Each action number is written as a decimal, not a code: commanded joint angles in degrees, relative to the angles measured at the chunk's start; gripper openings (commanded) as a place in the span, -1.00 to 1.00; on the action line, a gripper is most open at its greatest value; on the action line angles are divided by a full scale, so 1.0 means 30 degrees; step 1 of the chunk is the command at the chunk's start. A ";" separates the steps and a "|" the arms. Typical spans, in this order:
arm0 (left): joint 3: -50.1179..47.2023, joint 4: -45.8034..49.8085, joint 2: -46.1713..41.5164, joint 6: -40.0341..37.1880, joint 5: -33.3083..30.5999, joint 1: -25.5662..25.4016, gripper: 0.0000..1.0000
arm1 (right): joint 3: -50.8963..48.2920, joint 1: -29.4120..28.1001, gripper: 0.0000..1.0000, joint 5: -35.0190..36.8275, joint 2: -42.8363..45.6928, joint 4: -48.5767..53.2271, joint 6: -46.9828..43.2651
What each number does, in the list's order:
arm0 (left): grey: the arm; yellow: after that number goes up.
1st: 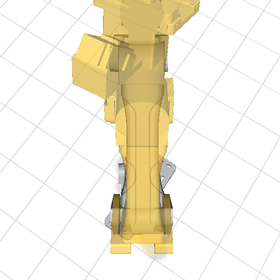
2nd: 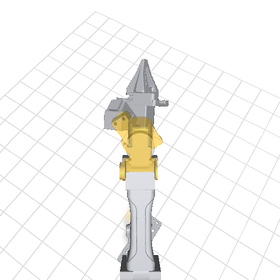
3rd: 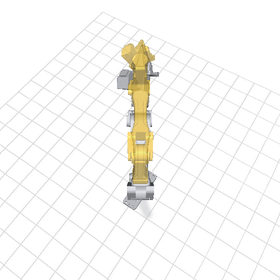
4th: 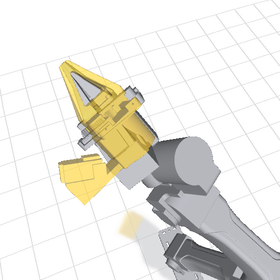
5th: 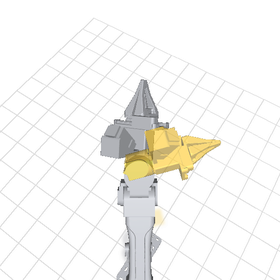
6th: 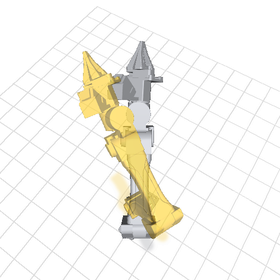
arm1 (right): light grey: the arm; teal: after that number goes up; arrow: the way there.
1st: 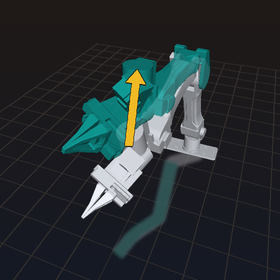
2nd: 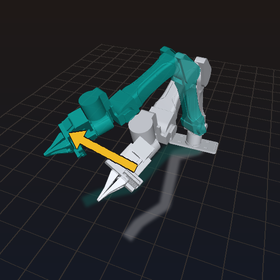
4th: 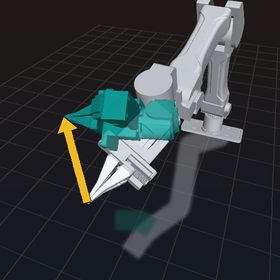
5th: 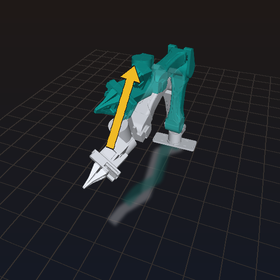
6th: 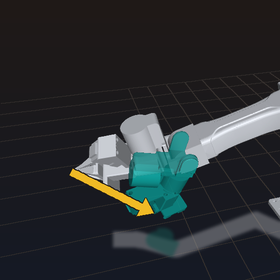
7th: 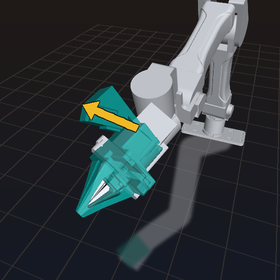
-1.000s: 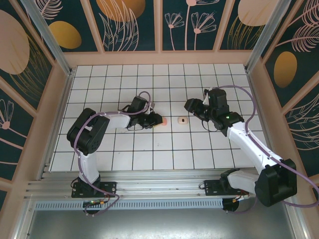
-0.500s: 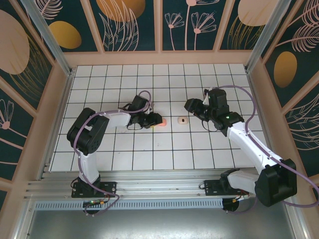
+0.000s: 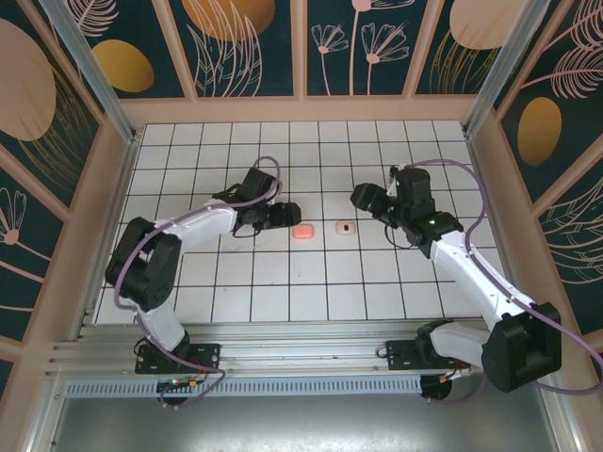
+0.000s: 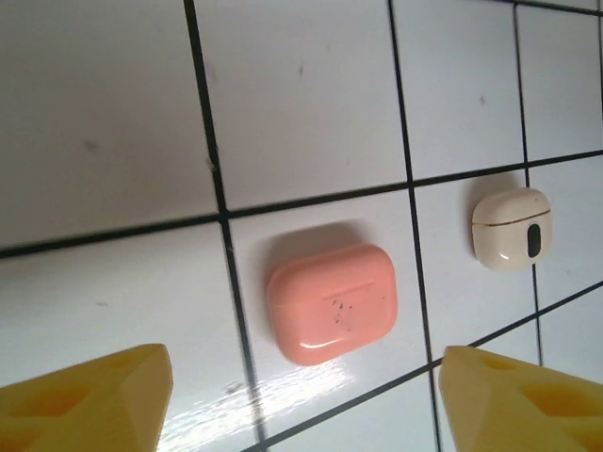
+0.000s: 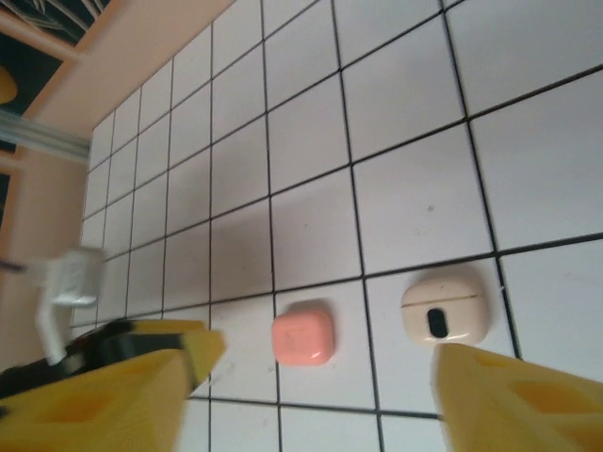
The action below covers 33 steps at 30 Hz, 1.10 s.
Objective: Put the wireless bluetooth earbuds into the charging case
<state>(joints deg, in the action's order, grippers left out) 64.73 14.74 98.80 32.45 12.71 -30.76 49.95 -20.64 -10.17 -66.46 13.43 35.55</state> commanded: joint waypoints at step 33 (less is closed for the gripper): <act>-2.0758 -2.8982 -1.0329 -0.9286 -1.4508 0.8721 0.98 | -1.3351 0.7722 0.98 0.3771 -0.3739 -2.7487 -1.1317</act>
<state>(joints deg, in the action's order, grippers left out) 2.57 -55.72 64.73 8.32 -32.45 -5.41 9.06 1.89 3.11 -75.02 -56.36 2.15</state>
